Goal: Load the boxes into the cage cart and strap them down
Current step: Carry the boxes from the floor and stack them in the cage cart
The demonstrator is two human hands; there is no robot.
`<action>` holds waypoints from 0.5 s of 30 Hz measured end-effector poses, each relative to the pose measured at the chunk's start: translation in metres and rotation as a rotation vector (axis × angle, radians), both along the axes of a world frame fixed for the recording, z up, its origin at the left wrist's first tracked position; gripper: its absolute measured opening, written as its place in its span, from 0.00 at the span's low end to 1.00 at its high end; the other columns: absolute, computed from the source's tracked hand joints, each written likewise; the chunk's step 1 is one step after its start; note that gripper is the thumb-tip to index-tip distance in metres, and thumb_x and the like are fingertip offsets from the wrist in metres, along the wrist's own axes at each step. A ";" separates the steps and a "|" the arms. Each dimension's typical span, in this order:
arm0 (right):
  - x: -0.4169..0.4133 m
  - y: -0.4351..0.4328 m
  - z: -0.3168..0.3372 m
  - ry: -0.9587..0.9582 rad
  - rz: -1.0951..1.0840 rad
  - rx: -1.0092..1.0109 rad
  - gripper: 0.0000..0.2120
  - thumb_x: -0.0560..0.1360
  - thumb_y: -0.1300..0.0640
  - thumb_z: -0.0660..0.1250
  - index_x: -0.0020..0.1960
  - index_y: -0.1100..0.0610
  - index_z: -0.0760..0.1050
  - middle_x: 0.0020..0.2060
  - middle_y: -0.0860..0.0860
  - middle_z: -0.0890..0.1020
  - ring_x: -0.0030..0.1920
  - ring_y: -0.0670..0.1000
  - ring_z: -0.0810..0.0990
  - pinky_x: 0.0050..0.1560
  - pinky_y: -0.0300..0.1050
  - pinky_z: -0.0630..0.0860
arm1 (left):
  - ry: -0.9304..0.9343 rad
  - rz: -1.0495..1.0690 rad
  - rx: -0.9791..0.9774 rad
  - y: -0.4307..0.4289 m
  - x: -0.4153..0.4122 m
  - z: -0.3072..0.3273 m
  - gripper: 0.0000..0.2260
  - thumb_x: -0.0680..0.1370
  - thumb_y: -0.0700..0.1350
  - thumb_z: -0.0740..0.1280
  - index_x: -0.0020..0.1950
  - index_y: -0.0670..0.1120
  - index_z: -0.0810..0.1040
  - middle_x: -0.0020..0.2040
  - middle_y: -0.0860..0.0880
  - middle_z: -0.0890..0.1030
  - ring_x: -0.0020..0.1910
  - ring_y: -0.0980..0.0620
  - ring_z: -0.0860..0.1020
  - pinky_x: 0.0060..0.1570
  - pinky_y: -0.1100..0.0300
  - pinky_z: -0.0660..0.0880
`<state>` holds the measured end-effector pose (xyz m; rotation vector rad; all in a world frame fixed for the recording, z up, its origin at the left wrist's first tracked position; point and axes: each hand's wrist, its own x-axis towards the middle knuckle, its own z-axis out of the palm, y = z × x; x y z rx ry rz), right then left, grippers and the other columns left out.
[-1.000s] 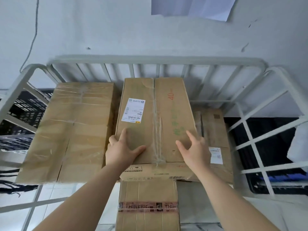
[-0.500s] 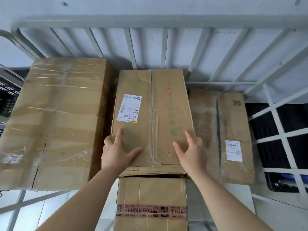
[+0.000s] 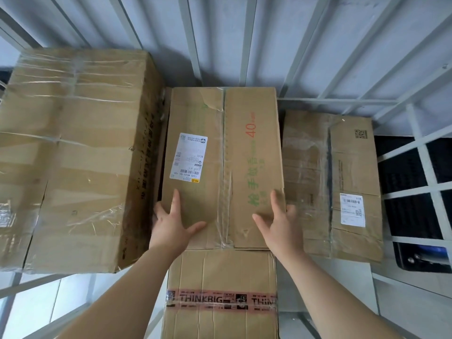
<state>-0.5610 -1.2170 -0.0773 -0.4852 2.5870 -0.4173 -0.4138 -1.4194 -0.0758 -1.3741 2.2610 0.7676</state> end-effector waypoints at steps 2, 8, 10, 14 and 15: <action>-0.001 -0.003 0.003 -0.030 0.015 0.014 0.37 0.75 0.37 0.60 0.78 0.47 0.48 0.60 0.59 0.68 0.45 0.56 0.77 0.40 0.43 0.75 | -0.040 -0.016 -0.019 0.003 -0.004 0.004 0.48 0.69 0.68 0.66 0.76 0.59 0.36 0.76 0.39 0.49 0.72 0.36 0.59 0.67 0.43 0.65; -0.007 -0.006 0.035 0.001 0.135 0.066 0.30 0.79 0.46 0.60 0.76 0.55 0.56 0.75 0.59 0.58 0.74 0.58 0.58 0.71 0.51 0.62 | -0.093 -0.273 -0.276 0.016 -0.014 0.041 0.35 0.77 0.63 0.60 0.77 0.49 0.53 0.77 0.42 0.52 0.76 0.43 0.51 0.74 0.49 0.51; -0.011 -0.005 0.055 0.056 0.172 0.031 0.28 0.80 0.48 0.58 0.76 0.58 0.57 0.76 0.56 0.58 0.75 0.55 0.56 0.73 0.48 0.57 | -0.009 -0.351 -0.330 0.022 -0.021 0.062 0.27 0.78 0.60 0.60 0.73 0.48 0.61 0.75 0.46 0.60 0.74 0.47 0.56 0.74 0.52 0.51; -0.017 0.007 0.112 0.183 0.212 -0.028 0.26 0.80 0.50 0.59 0.74 0.60 0.61 0.73 0.55 0.65 0.74 0.55 0.60 0.74 0.47 0.57 | 0.093 -0.456 -0.399 0.040 -0.038 0.122 0.20 0.79 0.58 0.58 0.68 0.49 0.68 0.67 0.52 0.72 0.68 0.50 0.67 0.71 0.55 0.56; -0.018 0.012 0.128 0.209 0.216 -0.035 0.25 0.80 0.50 0.59 0.73 0.61 0.63 0.72 0.55 0.67 0.73 0.56 0.62 0.73 0.47 0.58 | 0.120 -0.481 -0.416 0.046 -0.043 0.138 0.20 0.79 0.58 0.58 0.67 0.50 0.70 0.65 0.53 0.74 0.66 0.50 0.69 0.69 0.56 0.57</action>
